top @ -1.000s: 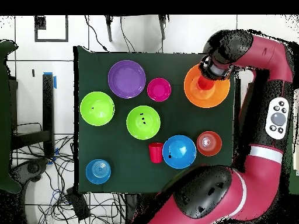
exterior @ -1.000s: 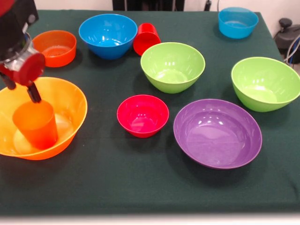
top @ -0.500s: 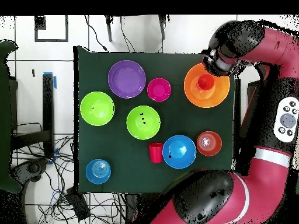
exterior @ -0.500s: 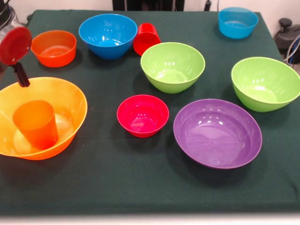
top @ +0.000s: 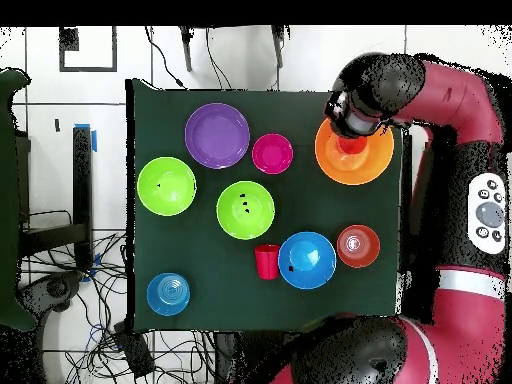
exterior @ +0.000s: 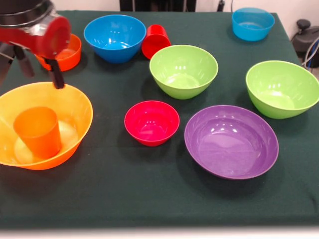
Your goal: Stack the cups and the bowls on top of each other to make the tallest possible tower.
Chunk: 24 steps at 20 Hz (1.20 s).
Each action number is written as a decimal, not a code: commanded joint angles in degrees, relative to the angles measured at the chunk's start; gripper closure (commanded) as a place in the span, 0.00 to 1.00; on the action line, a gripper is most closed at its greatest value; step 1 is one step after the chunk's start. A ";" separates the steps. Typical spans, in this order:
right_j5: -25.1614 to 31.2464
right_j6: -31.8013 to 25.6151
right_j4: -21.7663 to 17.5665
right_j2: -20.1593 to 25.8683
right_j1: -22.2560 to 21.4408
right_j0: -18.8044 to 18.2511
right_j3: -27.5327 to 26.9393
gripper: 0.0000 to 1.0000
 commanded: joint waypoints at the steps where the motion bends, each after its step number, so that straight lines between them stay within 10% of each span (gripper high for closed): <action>1: -8.24 7.18 1.02 -3.88 -3.74 2.85 17.51 0.00; 12: -9.95 2.83 2.15 -5.13 -0.84 2.02 15.68 0.00; 24: -4.97 -4.92 -1.34 -4.29 6.95 2.40 1.47 0.00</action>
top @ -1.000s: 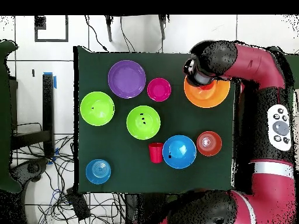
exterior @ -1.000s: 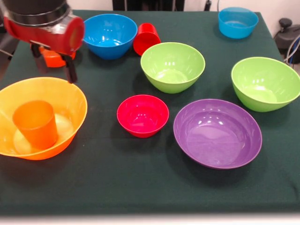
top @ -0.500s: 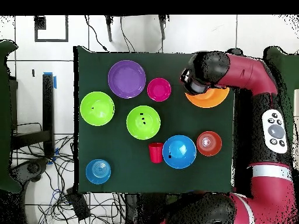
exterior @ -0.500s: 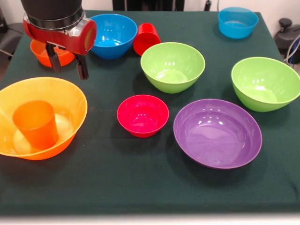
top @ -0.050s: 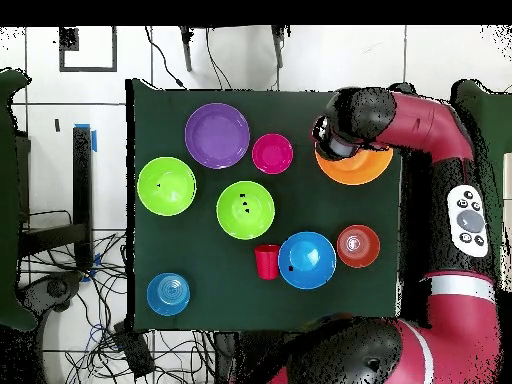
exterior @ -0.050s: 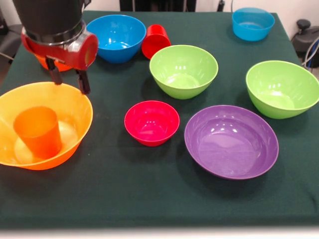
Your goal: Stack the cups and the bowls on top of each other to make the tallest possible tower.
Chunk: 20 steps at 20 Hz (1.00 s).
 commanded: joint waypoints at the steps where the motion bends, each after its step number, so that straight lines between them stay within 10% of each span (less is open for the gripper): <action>1: 3.13 -5.26 -3.96 -0.87 5.74 2.20 -6.17 0.00; 9: 3.01 -16.37 -6.21 0.90 3.83 2.65 -5.56 0.00; 20: 4.95 -15.13 -3.46 2.43 2.10 2.47 -4.58 0.00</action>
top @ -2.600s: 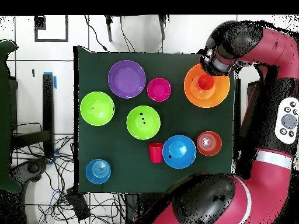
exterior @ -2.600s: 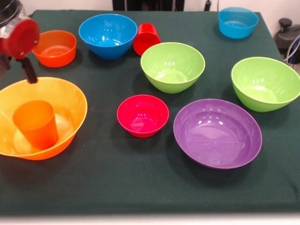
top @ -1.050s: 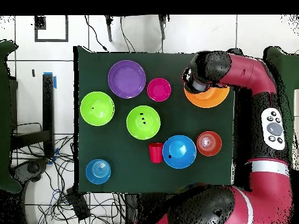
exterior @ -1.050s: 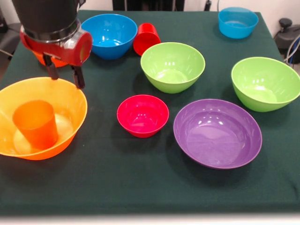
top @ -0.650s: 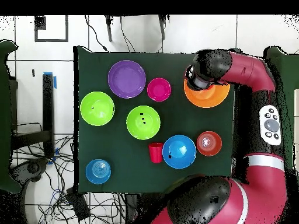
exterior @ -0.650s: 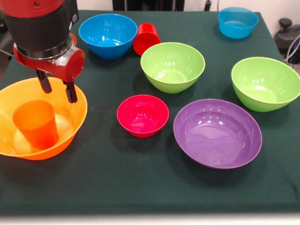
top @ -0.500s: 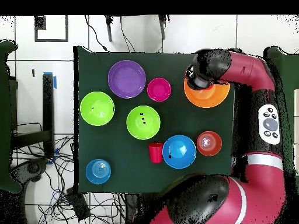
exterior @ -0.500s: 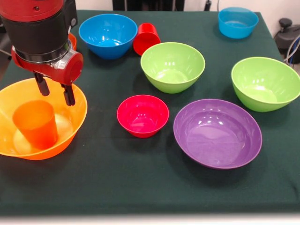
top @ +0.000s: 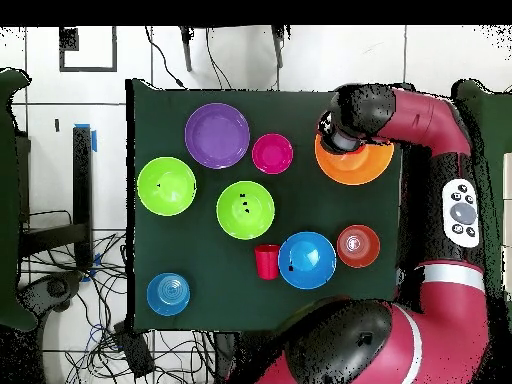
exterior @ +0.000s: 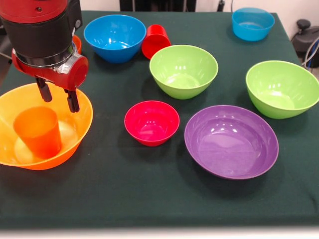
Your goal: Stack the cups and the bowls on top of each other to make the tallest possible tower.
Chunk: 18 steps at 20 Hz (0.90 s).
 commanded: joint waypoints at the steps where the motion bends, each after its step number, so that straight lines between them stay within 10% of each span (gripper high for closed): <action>1: 5.04 -14.71 -1.12 2.82 -1.42 1.75 0.41 0.00; 18: 4.75 -17.78 -1.18 3.87 -3.98 1.94 1.11 0.00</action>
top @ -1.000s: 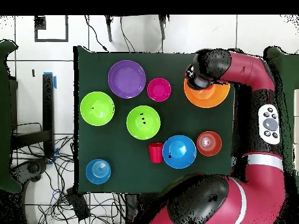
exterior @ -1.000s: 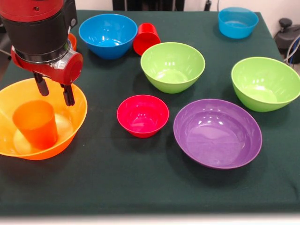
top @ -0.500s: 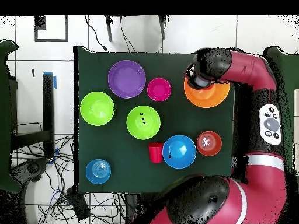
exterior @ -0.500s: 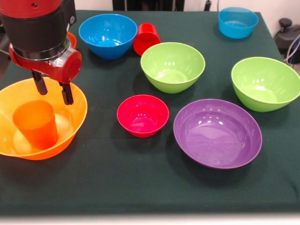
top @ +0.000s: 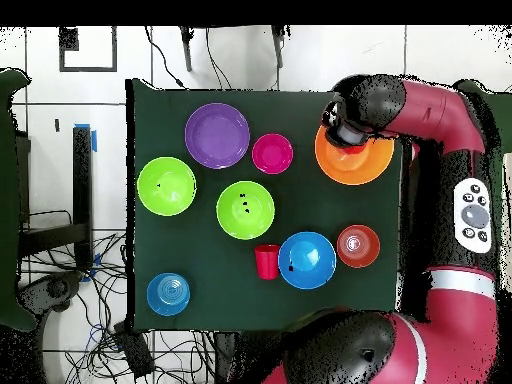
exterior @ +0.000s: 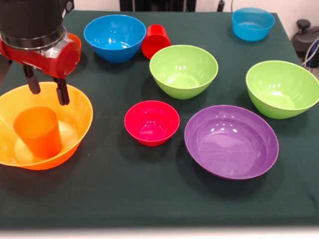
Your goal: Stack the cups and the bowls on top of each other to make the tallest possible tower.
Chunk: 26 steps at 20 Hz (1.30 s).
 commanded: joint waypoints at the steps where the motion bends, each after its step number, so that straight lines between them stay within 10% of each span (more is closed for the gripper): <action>1: 4.31 -19.44 -1.56 4.35 -1.26 1.73 1.69 0.00; 26: 1.90 -48.66 -3.43 10.01 -2.13 0.45 6.30 0.00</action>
